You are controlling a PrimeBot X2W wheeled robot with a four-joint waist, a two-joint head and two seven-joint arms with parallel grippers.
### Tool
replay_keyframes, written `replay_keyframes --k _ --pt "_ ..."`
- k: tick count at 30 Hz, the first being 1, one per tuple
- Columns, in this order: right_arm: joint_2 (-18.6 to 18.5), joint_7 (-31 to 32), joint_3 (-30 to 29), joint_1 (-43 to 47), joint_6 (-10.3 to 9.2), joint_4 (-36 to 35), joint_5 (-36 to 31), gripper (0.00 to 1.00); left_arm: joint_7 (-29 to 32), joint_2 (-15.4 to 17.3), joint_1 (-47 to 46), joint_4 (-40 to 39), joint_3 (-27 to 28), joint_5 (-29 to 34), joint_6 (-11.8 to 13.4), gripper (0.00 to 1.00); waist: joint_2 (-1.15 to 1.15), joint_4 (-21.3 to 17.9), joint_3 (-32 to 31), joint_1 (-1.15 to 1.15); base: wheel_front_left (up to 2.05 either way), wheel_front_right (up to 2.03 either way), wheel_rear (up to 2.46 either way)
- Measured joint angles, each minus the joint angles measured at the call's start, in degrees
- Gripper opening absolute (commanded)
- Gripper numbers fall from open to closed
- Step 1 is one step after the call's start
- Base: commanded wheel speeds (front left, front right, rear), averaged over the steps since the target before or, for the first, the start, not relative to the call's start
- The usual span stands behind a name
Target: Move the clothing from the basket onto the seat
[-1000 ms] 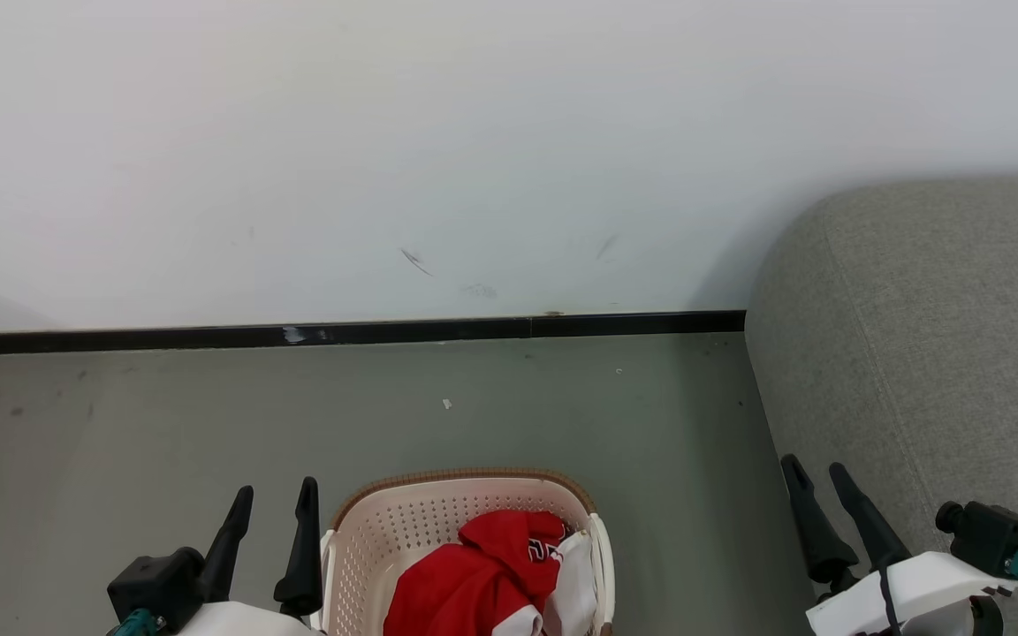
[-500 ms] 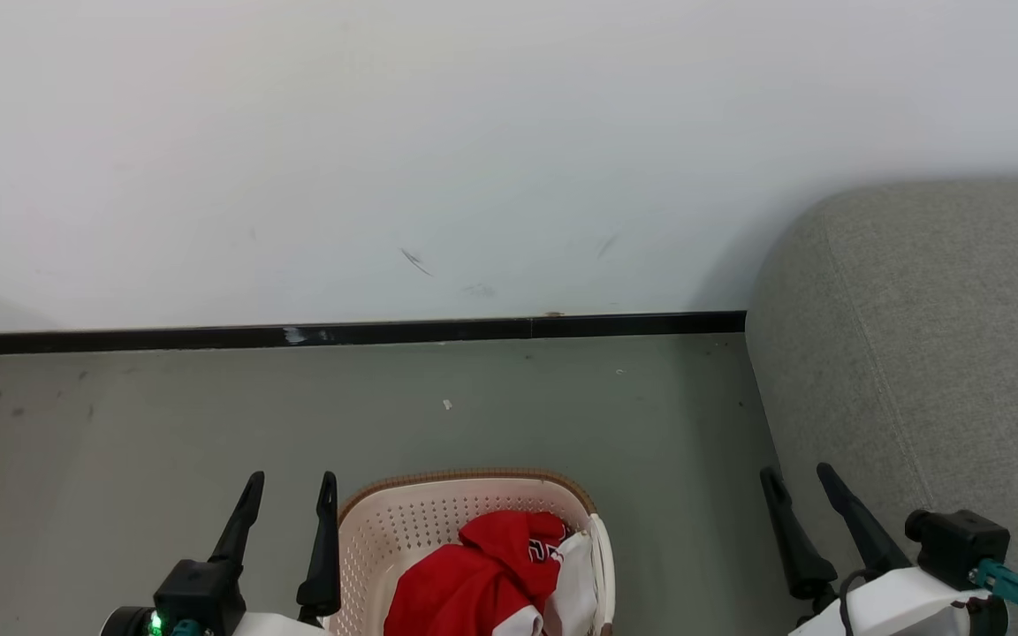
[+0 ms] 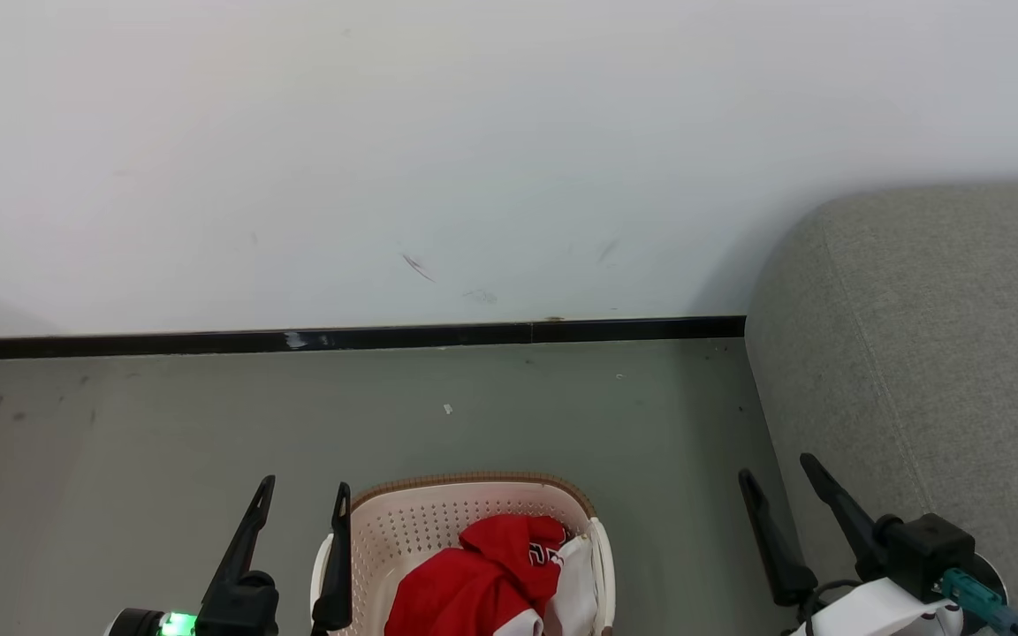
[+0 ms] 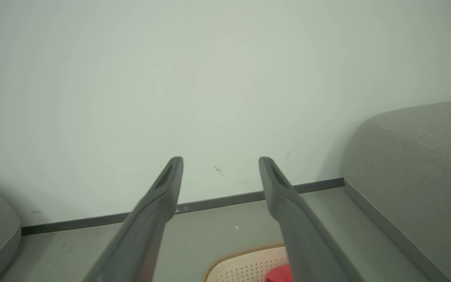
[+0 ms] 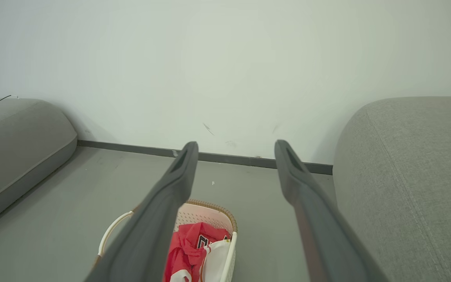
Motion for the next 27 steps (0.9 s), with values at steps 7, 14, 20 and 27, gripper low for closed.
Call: replay_keyframes --k 7,14,20,27 --pt "0.0 -0.4 -0.3 0.9 0.01 -0.2 -1.0 1.00 0.0 0.0 0.7 1.0 0.2 -0.3 0.4 1.00 0.00 -0.1 0.0 0.00 0.00 0.00 0.00" --pt "0.0 -0.4 -1.0 0.9 0.01 -0.3 -0.2 1.00 0.0 0.0 0.7 2.4 0.7 -1.3 0.3 1.00 0.00 -0.1 0.1 0.00 0.00 0.00 0.00" --pt "0.0 -0.4 -2.0 0.9 0.01 -0.3 1.0 1.00 0.0 0.0 0.7 2.6 1.0 -1.8 0.3 1.00 0.00 -0.2 0.2 -0.01 0.00 0.00 0.00" --pt "0.0 -0.4 -2.1 0.9 0.01 -0.3 1.5 1.00 0.0 0.0 0.6 2.7 1.3 -2.1 0.3 1.00 0.00 -0.2 0.4 -0.01 0.00 0.00 0.00"
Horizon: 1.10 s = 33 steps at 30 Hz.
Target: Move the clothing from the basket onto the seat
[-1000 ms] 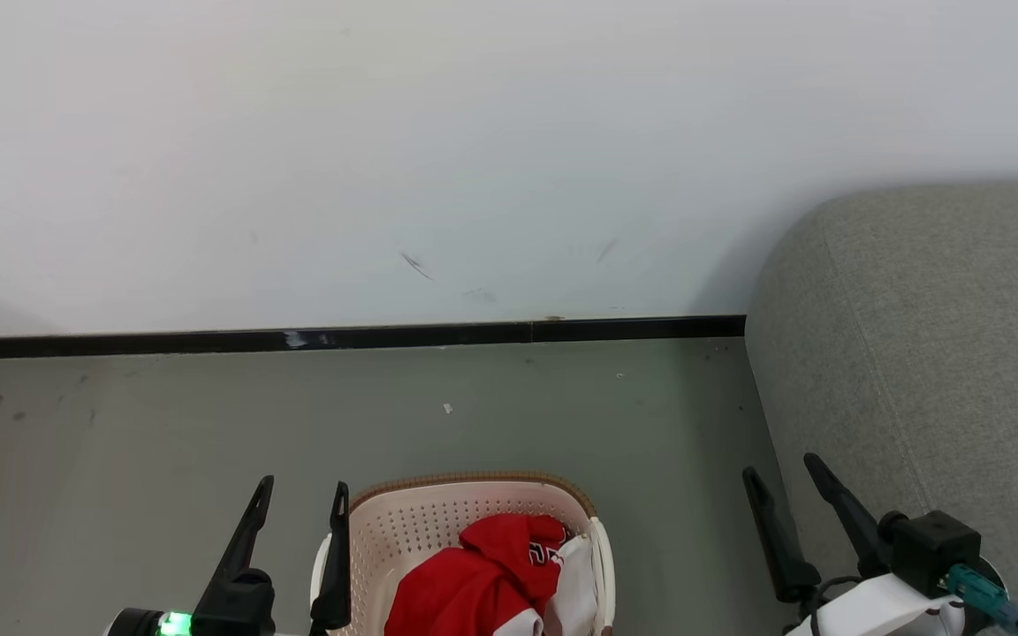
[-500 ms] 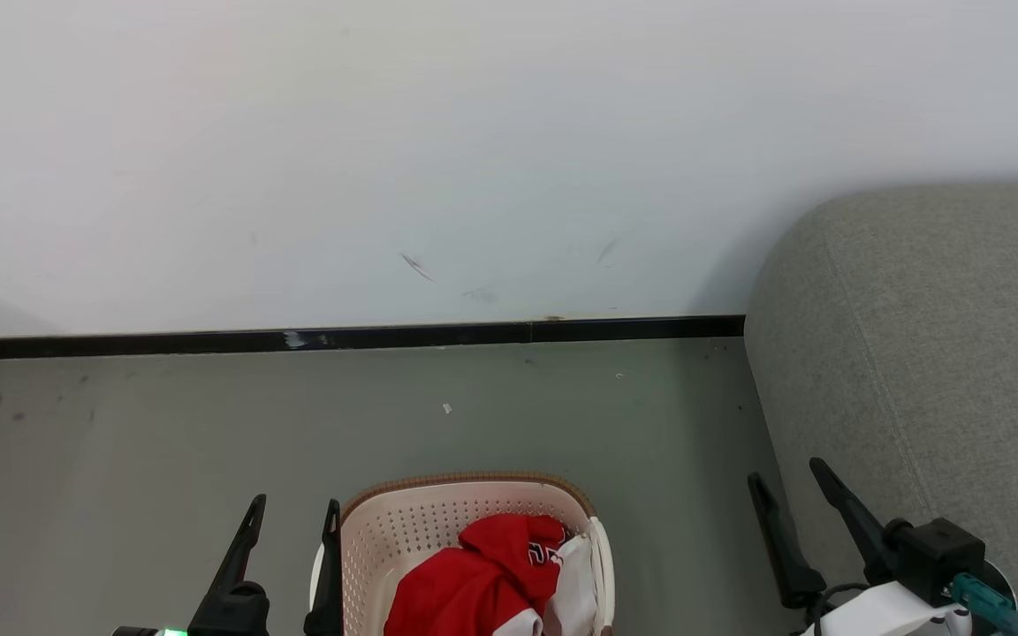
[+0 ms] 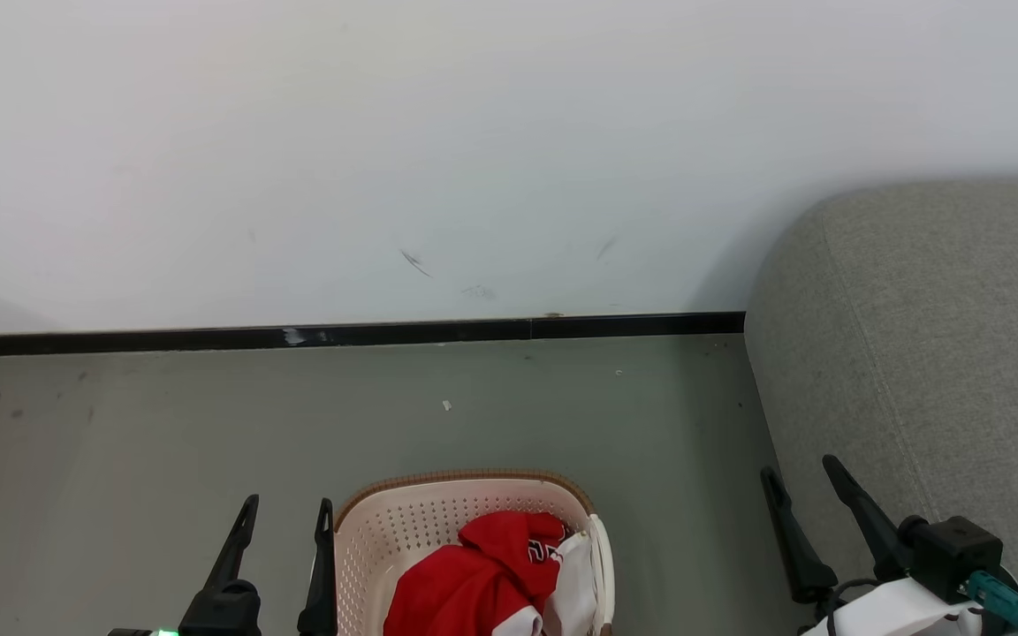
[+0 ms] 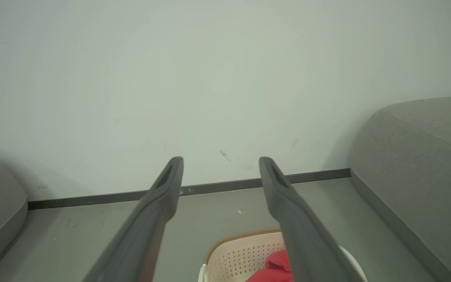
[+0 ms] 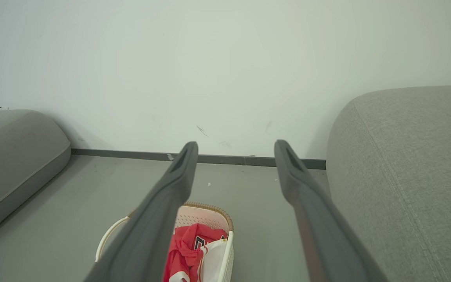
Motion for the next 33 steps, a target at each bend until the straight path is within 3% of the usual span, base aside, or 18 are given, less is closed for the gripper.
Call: replay_keyframes --k 33 --pt "0.0 0.0 -0.2 0.1 0.00 -1.4 0.0 1.00 0.0 0.0 -0.8 2.0 0.3 0.1 -0.1 1.00 0.00 0.1 2.5 -0.01 0.00 0.00 0.00"
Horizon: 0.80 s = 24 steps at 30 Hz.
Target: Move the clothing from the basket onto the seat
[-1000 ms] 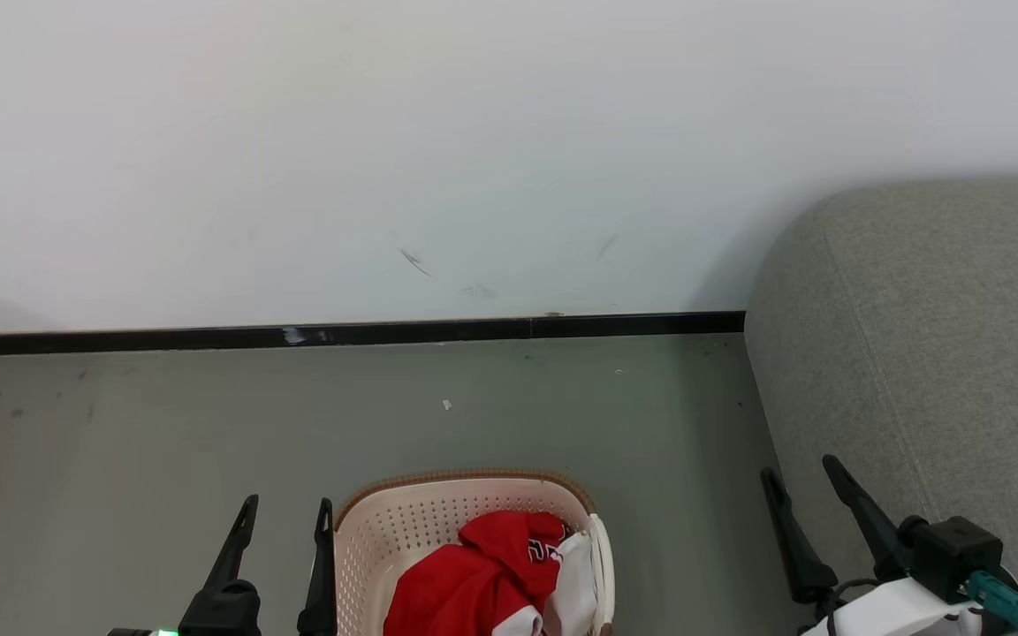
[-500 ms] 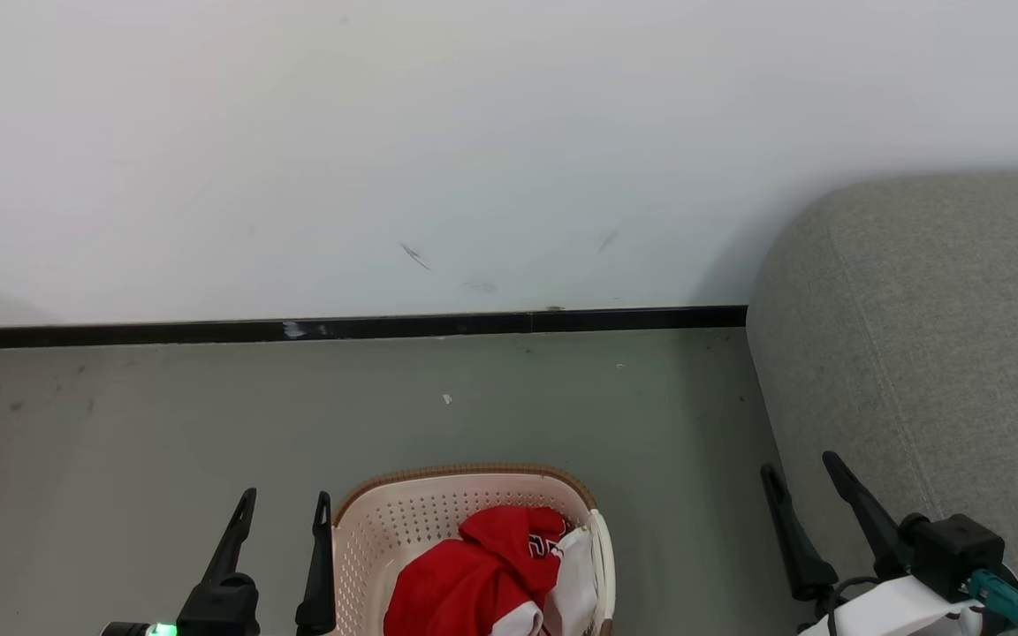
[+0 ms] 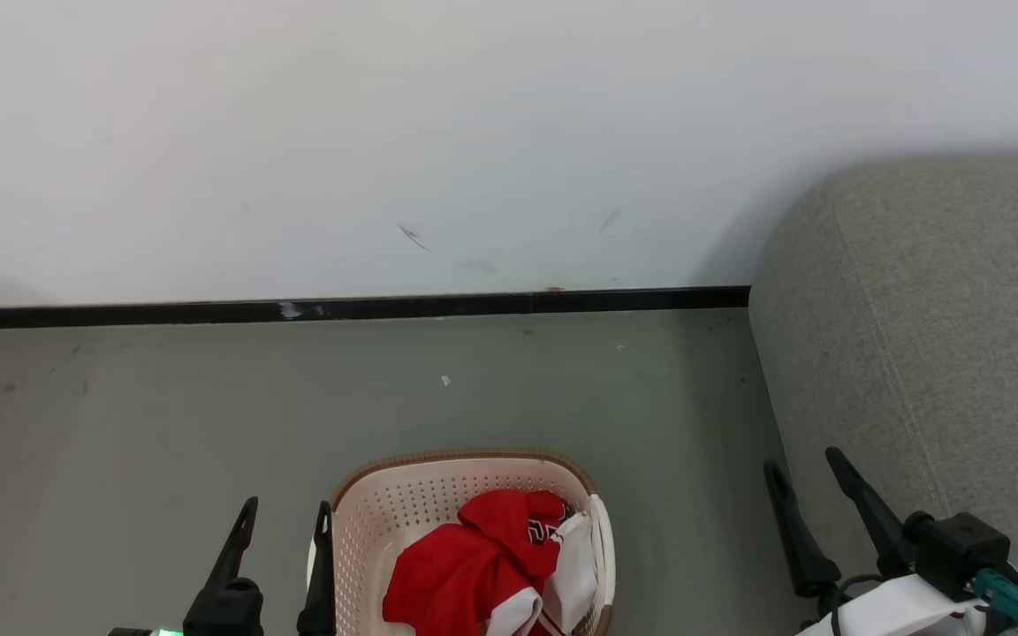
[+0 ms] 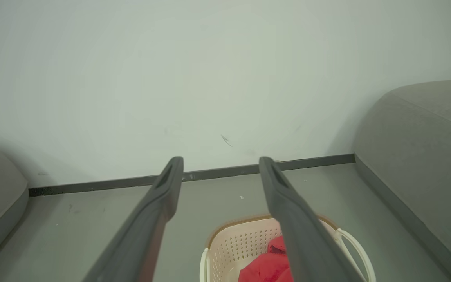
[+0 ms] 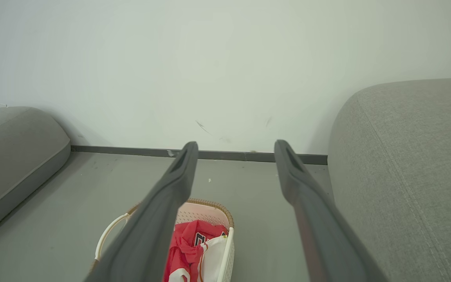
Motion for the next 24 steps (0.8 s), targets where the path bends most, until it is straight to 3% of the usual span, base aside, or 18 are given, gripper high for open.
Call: replay_keyframes --k 24 --pt "0.1 0.0 -5.8 0.0 0.00 -6.0 -0.2 1.00 0.0 -0.1 -9.0 9.0 -7.0 4.2 -3.3 1.00 0.00 -1.5 8.8 0.00 0.00 0.00 0.00"
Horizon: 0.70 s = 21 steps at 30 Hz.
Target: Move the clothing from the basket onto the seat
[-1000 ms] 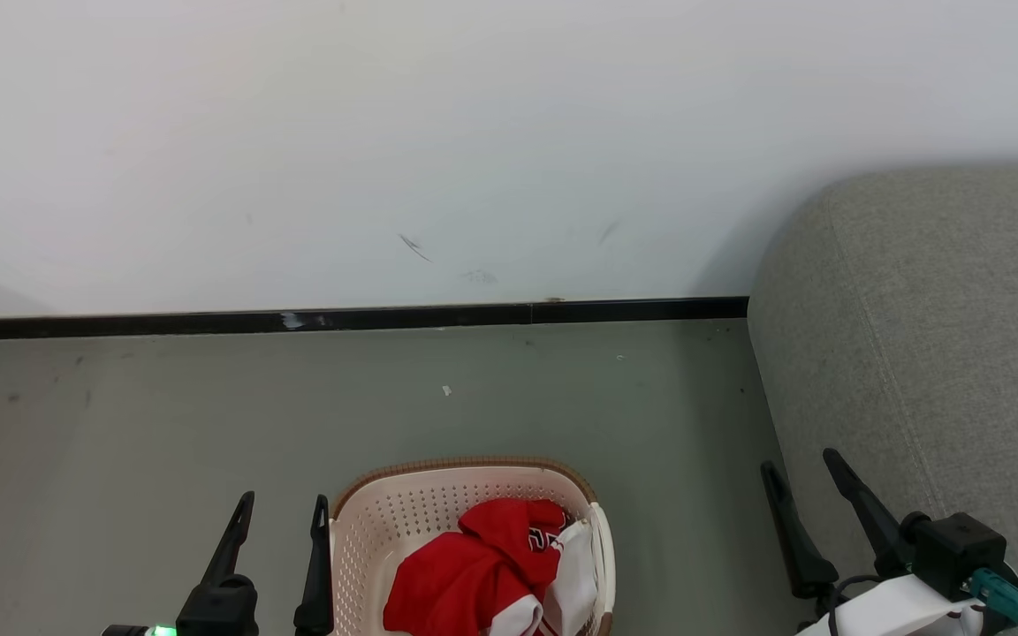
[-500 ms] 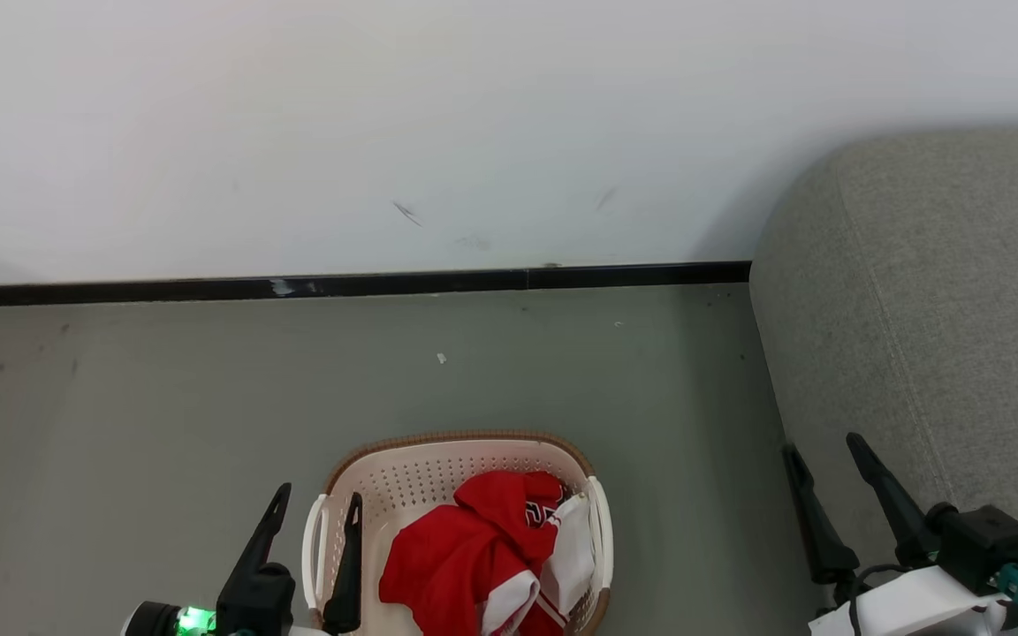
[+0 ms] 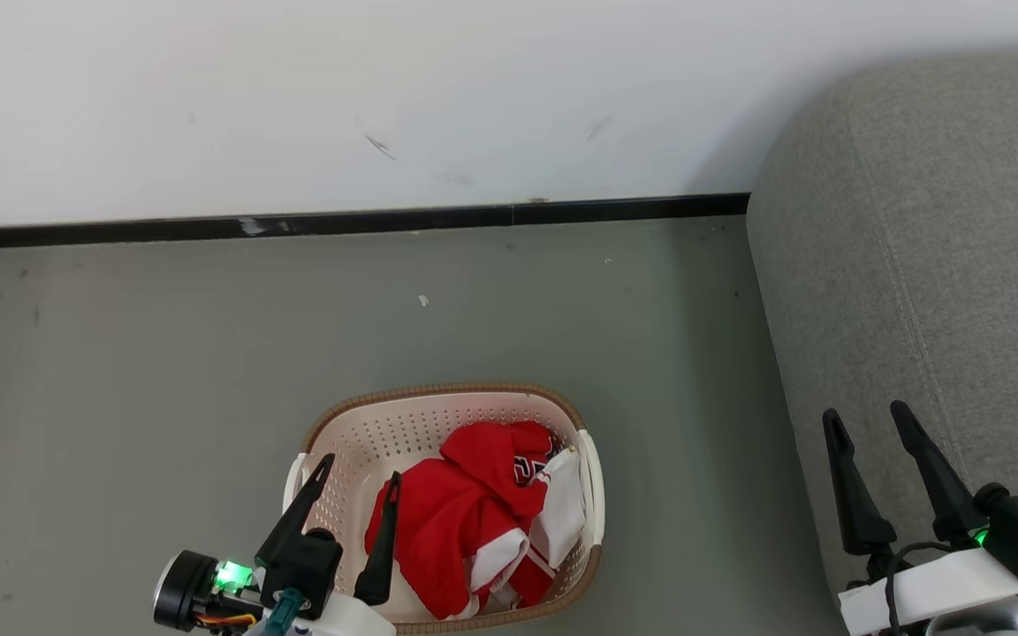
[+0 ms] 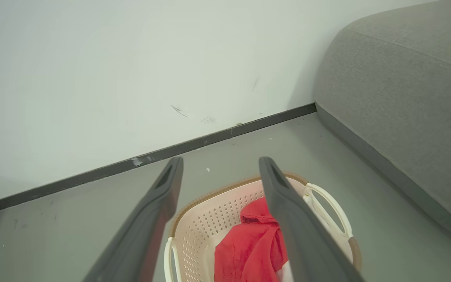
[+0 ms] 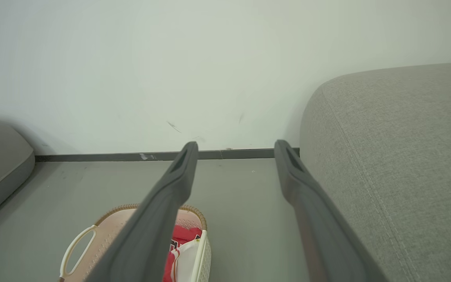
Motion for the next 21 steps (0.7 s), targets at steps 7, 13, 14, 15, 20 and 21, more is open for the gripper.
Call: replay_keyframes --k 7,13,14,15,20,21 --pt "0.0 0.0 -0.4 -0.7 0.00 -1.9 0.0 1.00 0.0 0.0 -4.2 3.2 -1.7 1.1 -0.8 1.00 0.00 -0.9 4.0 0.00 0.00 0.00 0.00" --pt "0.0 0.0 -1.3 -3.7 0.00 -3.2 0.1 1.00 0.0 0.0 -8.5 6.1 -3.8 3.0 -1.7 1.00 0.00 -1.8 7.8 0.00 0.00 0.00 0.00" --pt "0.0 0.0 -1.5 -4.0 0.00 -3.4 0.1 1.00 0.0 -0.1 -9.2 6.7 -4.1 3.5 -1.8 1.00 0.00 -2.0 8.4 0.00 0.00 0.00 0.00" --pt "0.0 0.0 -1.6 -4.1 0.00 -3.6 0.2 1.00 0.0 -0.1 -9.9 7.4 -4.5 3.8 -1.9 1.00 0.00 -2.2 9.1 0.00 0.00 0.00 0.00" --pt "0.0 0.0 -1.7 -5.4 0.00 -4.1 0.3 1.00 0.0 -0.1 -12.5 9.7 -5.8 4.8 -2.6 1.00 0.00 -3.0 11.6 0.00 0.00 0.00 0.00" --pt "0.0 0.0 -1.7 -6.1 0.00 -4.3 0.5 1.00 0.0 -0.1 -13.2 10.2 -6.1 4.9 -2.8 1.00 0.00 -3.2 12.1 0.00 0.00 0.00 0.00"
